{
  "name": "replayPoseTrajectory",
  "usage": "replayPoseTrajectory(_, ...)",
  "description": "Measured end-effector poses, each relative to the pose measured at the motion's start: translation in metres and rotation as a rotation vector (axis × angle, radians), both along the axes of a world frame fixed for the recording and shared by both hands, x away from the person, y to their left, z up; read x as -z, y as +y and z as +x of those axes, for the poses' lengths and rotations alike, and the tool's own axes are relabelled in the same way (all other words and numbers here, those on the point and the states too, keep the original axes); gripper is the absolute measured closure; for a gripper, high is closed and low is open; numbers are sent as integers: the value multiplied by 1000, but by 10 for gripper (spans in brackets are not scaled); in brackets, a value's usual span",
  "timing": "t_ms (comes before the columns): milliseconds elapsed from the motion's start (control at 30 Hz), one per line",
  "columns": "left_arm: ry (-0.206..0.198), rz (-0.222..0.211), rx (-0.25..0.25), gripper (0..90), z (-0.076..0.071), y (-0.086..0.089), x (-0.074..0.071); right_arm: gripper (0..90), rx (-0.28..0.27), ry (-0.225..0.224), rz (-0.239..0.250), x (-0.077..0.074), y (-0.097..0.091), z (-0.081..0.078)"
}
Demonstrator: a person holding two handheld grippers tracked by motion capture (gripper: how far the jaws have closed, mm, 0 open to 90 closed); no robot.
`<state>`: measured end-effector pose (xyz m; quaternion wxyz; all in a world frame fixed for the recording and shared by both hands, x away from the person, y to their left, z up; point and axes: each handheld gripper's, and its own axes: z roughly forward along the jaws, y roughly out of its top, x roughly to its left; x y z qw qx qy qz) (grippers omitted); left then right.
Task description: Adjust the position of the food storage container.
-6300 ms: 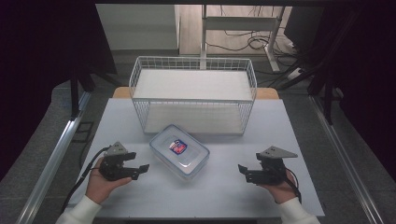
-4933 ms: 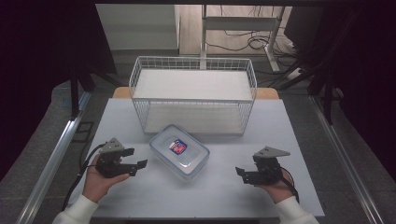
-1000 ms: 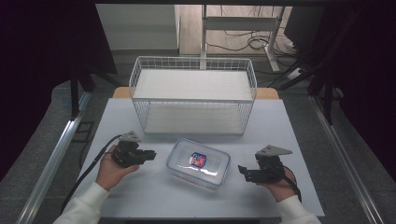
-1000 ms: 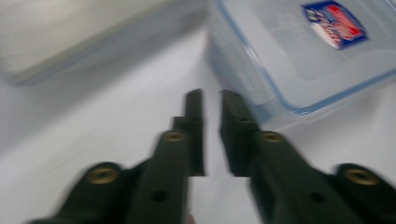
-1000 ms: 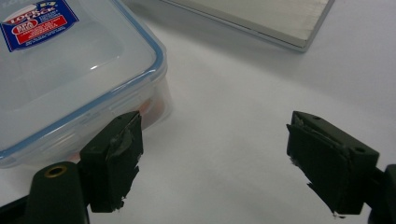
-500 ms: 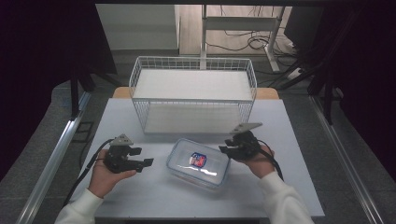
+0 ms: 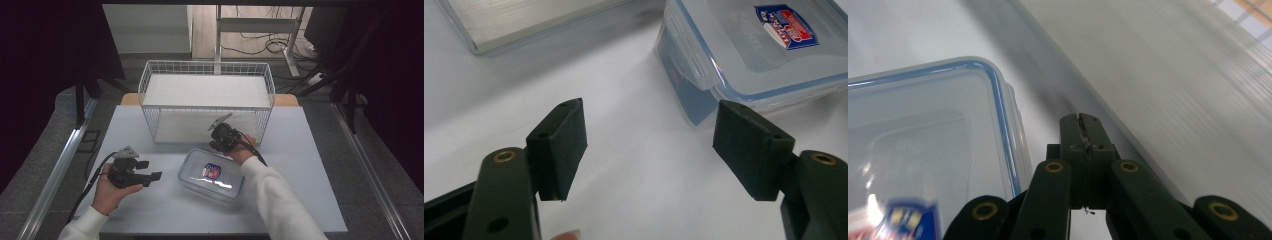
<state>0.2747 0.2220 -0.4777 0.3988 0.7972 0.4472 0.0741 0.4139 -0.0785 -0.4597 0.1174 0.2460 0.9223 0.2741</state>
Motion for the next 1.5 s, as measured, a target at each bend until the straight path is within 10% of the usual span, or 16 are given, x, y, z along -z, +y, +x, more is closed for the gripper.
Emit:
replayPoseTrajectory(433, 5, 2, 2, 295, 0, 0, 2, 892, -112, 27, -66, 14, 40, -1)
replayPoseTrajectory(1067, -6, 12, -12, 295, 0, 4, 0, 891, -301, 49, -86, 15, 82, -41)
replayPoseTrajectory(1500, -6, 14, -14, 294, -2, 4, 0, 891, -112, -65, 108, -28, 1, -67)
